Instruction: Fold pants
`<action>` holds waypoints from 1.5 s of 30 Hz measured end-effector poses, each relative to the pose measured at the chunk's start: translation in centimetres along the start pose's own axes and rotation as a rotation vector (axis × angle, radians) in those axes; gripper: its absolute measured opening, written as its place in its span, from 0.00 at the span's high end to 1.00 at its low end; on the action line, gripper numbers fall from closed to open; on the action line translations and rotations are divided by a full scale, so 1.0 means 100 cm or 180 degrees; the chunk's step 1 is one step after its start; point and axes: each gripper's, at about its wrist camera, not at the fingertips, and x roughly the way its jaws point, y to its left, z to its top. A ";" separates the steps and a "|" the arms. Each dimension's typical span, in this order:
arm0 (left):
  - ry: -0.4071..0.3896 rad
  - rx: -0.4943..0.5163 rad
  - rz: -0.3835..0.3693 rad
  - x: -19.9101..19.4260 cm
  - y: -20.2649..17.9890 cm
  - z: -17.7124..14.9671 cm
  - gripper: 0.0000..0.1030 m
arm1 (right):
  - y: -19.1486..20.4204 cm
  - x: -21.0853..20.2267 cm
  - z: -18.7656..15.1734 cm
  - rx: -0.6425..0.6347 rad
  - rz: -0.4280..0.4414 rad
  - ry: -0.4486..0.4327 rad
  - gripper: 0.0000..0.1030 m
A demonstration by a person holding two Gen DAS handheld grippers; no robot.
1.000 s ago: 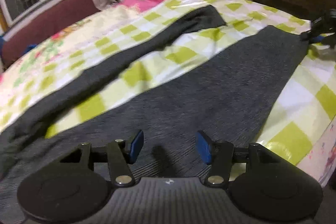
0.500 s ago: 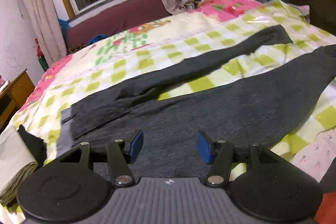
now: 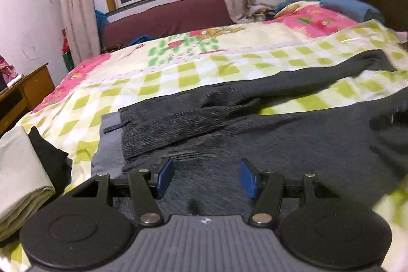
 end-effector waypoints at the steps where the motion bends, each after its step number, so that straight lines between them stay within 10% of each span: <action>1: 0.0121 0.0008 0.0021 0.013 0.004 -0.001 0.32 | 0.000 0.020 -0.002 -0.0054 -0.0028 0.0131 0.65; 6: 0.0605 0.0115 -0.0238 0.046 0.034 -0.003 0.29 | 0.005 0.048 0.020 -0.0345 0.0168 0.0537 0.62; 19: 0.0651 0.0174 0.0034 0.115 0.123 0.088 0.28 | 0.036 0.161 0.207 -0.1411 0.0670 0.0591 0.60; 36: 0.1225 0.0851 -0.0819 0.233 0.177 0.114 0.25 | 0.048 0.274 0.239 -0.2092 0.0835 0.1563 0.49; 45: 0.1458 0.1107 -0.1013 0.243 0.170 0.108 0.24 | 0.049 0.268 0.230 -0.2098 0.0984 0.1669 0.54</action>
